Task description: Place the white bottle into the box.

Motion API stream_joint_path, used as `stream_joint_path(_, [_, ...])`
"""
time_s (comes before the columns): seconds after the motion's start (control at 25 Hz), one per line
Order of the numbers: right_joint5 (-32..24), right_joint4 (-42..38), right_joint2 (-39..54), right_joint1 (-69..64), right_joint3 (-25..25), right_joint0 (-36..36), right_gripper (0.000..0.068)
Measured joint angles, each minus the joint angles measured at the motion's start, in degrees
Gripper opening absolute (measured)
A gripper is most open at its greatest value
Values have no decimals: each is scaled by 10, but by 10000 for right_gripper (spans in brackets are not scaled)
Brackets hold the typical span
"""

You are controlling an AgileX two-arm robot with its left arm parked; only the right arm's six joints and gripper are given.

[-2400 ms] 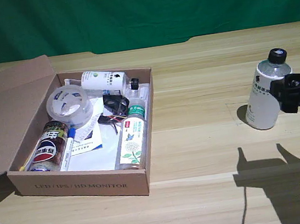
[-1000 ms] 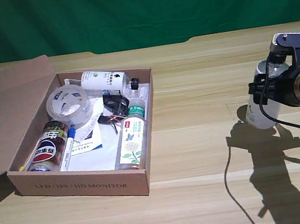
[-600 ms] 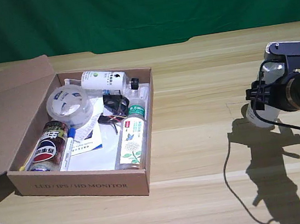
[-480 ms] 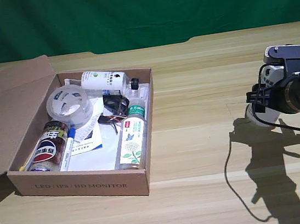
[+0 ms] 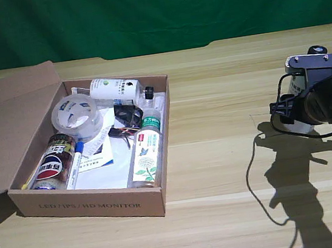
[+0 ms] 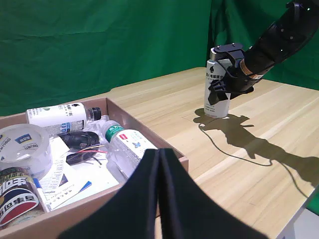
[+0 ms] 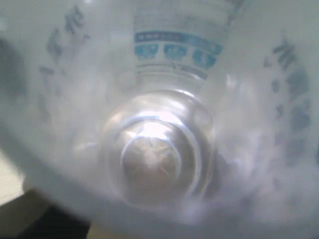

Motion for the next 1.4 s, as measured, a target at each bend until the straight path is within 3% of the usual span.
stream_joint_path(0.44, [-14, 27, -1, -2, 3, 12, 493])
stream_joint_path(0.76, [-85, -32, 1, -89, 6, 117, 493])
stream_joint_path(0.96, [-113, -118, -10, -145, 5, 220, 493])
stream_joint_path(1.12, [-138, -219, -70, -143, -2, 293, 493])
stream_joint_path(1.4, [-94, -309, -199, -27, -9, 330, 493])
